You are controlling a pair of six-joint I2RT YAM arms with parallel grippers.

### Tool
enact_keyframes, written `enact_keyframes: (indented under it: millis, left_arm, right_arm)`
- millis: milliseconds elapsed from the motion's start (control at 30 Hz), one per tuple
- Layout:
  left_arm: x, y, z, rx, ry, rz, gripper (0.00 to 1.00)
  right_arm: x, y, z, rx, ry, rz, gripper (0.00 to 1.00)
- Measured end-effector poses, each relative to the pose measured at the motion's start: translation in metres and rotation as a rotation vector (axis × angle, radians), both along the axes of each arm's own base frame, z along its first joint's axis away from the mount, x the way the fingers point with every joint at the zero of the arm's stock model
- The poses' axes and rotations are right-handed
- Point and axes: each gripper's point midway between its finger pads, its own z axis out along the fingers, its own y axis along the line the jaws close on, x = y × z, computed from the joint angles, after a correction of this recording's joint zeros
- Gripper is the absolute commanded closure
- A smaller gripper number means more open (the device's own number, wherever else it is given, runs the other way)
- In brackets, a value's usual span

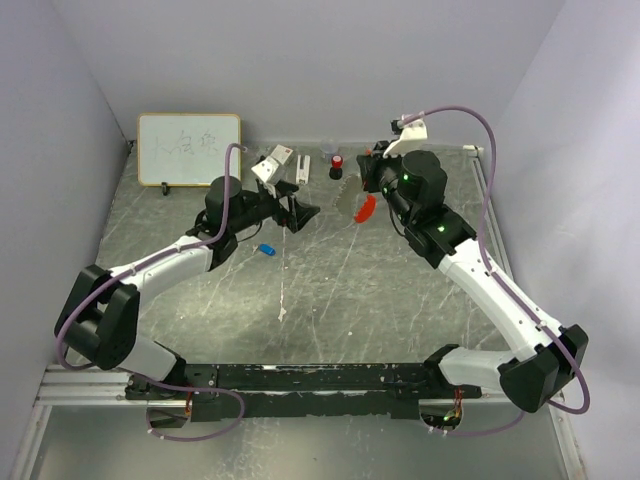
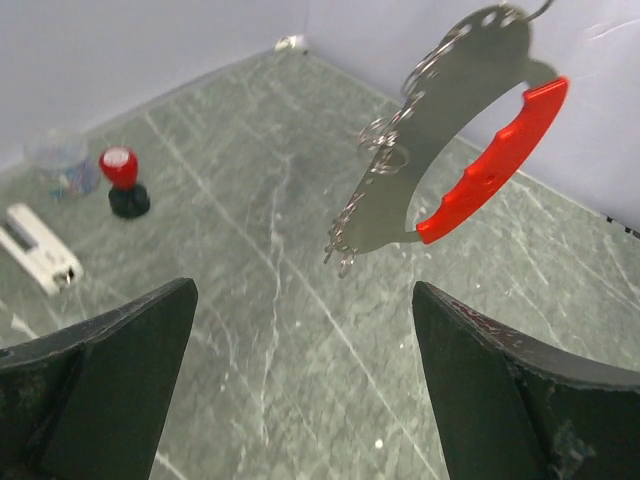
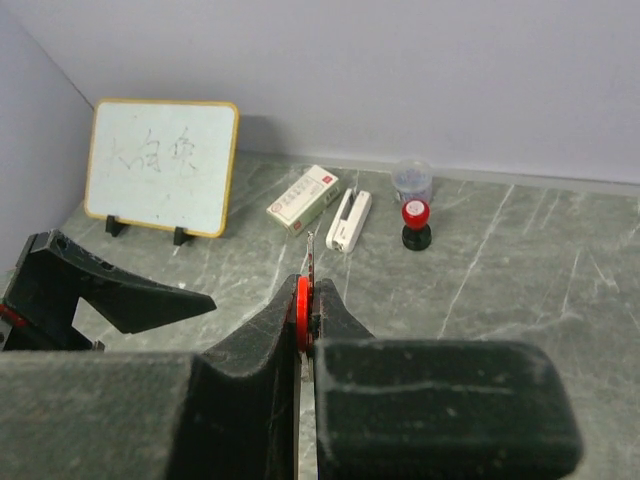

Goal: Put the keys on the keyring

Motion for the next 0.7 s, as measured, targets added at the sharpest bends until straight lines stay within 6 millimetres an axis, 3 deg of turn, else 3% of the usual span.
enact_keyframes:
  millis: [67, 267, 700]
  left_arm:
    - [0.001, 0.006, -0.015, 0.007, 0.048, 0.026, 0.01]
    - [-0.001, 0.013, -0.037, 0.018, 0.113, 0.054, 0.2]
    - [-0.003, 0.014, -0.042, 0.023, 0.132, 0.055, 0.18]
  right_arm:
    - [-0.001, -0.001, -0.006, -0.006, 0.009, -0.004, 1.0]
    - [-0.004, -0.004, -0.022, -0.021, 0.035, -0.006, 1.0]
    - [-0.005, -0.001, -0.039, -0.021, 0.061, 0.004, 1.0]
